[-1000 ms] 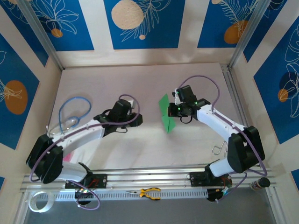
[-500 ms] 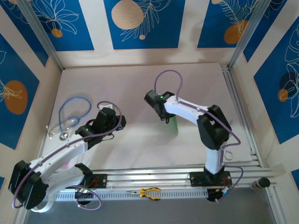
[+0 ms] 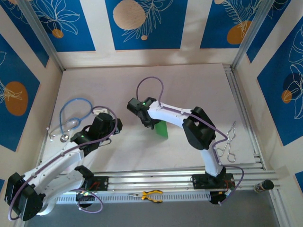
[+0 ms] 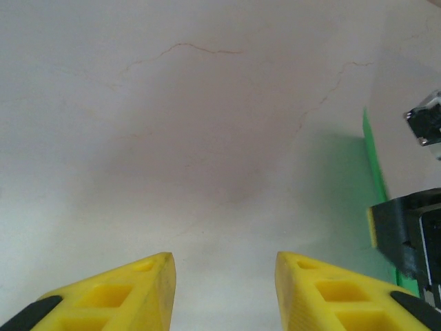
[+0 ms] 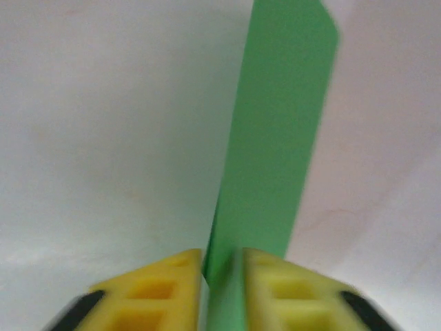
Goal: Fold a paper plane with a square sheet of paper (pick it up from the middle)
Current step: Turn over the paper at the center of the table.
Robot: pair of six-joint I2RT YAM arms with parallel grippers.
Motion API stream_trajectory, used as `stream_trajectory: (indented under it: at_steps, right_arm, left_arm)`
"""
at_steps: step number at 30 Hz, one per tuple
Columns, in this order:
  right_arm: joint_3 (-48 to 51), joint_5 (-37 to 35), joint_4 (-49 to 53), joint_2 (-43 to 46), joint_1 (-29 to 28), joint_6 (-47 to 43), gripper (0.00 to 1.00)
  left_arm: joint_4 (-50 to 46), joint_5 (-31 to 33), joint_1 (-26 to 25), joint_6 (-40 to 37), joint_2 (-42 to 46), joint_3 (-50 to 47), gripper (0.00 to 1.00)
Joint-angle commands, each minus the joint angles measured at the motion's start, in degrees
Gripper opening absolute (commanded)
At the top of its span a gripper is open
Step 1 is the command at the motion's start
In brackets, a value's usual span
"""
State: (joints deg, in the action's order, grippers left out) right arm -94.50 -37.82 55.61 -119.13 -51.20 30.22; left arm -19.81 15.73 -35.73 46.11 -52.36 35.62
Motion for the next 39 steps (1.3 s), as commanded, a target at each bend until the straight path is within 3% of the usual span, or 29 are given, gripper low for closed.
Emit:
stream_trajectory:
  at_steps: [1,6,9,13,17,22,39]
  right_arm:
    - [1.78,16.56,-6.27,3.32,1.33,-0.60,0.40]
    - [21.62,47.90,-31.11,18.57,10.65,4.29,0.49]
    - [31.39,55.07,-40.41,25.22,17.53,8.33,0.45]
    - [38.97,56.36,-41.57,29.26,25.44,6.81,0.28]
    - [43.21,56.59,-42.58,29.11,29.50,4.98,0.13]
    - [44.86,57.15,-45.05,26.87,29.67,4.50,0.09]
    - [48.21,59.51,-49.39,17.36,31.93,5.72,0.04]
  left_arm:
    - [-0.53,0.12,0.74,0.53,-0.46,0.11,0.43]
    - [0.58,-3.58,1.20,-0.15,-3.52,0.39,0.48]
    - [2.85,-8.76,1.42,-0.66,-7.69,0.86,0.47]
    - [7.76,-17.98,1.36,-1.08,-16.09,3.01,0.45]
    - [11.44,-26.54,1.36,-0.99,-24.62,6.71,0.42]
    - [15.25,-32.12,1.44,0.38,-31.11,9.47,0.39]
    - [23.74,-39.53,1.41,5.39,-40.40,11.23,0.38]
